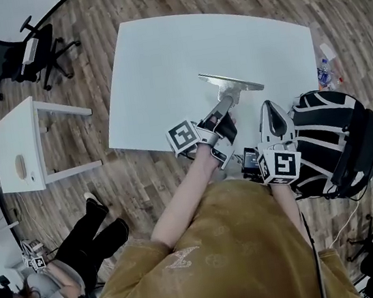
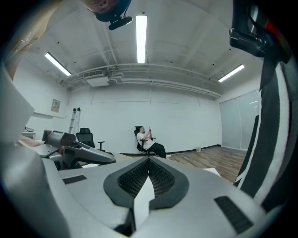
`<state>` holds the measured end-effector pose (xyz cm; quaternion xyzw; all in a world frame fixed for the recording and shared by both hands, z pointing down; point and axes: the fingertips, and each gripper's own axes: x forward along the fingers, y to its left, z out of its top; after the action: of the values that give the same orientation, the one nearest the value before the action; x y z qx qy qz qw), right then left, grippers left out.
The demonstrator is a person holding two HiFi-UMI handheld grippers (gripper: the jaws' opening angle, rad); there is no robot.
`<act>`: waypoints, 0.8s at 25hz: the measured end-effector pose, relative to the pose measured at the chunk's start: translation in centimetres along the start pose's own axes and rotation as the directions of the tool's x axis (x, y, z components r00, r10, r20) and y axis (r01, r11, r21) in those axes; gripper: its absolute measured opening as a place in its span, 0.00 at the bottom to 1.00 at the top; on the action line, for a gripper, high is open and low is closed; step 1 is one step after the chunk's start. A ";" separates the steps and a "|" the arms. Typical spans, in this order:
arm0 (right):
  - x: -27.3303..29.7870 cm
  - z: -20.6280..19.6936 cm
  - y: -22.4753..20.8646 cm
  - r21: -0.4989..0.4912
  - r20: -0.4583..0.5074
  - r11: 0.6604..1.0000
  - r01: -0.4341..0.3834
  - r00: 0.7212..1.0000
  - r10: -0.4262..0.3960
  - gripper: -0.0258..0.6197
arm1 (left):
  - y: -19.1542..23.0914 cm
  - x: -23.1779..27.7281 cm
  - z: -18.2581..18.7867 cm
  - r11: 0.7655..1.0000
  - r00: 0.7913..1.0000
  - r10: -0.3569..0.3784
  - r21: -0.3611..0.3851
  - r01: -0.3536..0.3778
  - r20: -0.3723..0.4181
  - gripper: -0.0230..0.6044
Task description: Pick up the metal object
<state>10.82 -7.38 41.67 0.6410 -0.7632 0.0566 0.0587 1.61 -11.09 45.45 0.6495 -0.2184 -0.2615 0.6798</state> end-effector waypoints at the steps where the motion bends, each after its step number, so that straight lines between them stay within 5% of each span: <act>1: 0.0 0.2 -0.1 0.000 0.006 1.000 0.002 1.000 -0.002 0.04 | -0.3 0.0 -0.1 1.000 1.000 -0.007 0.003 0.007 -0.001 0.05; 20: 0.4 3.1 0.6 -0.036 0.076 0.999 -0.008 0.997 0.011 0.04 | -6.1 0.4 -0.4 0.990 0.991 -0.127 0.055 0.129 -0.031 0.05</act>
<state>10.06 -8.15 38.66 0.6378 -0.7689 0.0185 0.0407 1.79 -11.16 39.33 0.6848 -0.1742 -0.2893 0.6458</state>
